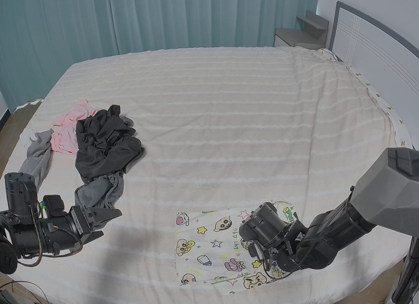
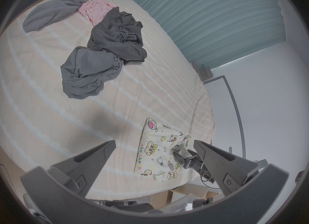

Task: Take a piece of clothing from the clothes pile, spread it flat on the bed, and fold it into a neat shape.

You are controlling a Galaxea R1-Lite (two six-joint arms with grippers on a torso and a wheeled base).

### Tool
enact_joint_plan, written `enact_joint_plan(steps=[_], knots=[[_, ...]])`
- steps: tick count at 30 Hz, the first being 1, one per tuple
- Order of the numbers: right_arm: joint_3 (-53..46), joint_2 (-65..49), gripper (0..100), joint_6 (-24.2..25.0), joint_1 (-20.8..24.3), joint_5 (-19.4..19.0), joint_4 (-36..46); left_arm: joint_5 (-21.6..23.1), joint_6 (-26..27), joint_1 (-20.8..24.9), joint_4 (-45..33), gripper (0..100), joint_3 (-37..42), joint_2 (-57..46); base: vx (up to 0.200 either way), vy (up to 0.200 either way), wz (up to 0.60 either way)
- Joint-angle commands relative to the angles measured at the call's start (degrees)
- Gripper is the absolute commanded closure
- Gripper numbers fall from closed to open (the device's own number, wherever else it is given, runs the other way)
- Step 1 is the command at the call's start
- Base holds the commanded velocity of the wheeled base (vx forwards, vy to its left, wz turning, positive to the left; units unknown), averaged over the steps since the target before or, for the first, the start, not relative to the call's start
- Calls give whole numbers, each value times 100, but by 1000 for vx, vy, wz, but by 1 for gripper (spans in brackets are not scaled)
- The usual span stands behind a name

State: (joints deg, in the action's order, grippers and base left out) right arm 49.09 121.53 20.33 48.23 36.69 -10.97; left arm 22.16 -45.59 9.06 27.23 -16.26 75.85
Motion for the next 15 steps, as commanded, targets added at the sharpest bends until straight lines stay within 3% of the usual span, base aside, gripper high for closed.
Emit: enact_joint_plan(steps=[1, 15], knots=[[-515, -534, 0, 32, -208, 22, -45, -1, 7, 0, 1, 0, 27, 18, 0, 0, 0], [-1736, -1527, 0, 58, -630, 101, -63, -1, 7, 0, 10, 0, 35, 0, 0, 0, 0]])
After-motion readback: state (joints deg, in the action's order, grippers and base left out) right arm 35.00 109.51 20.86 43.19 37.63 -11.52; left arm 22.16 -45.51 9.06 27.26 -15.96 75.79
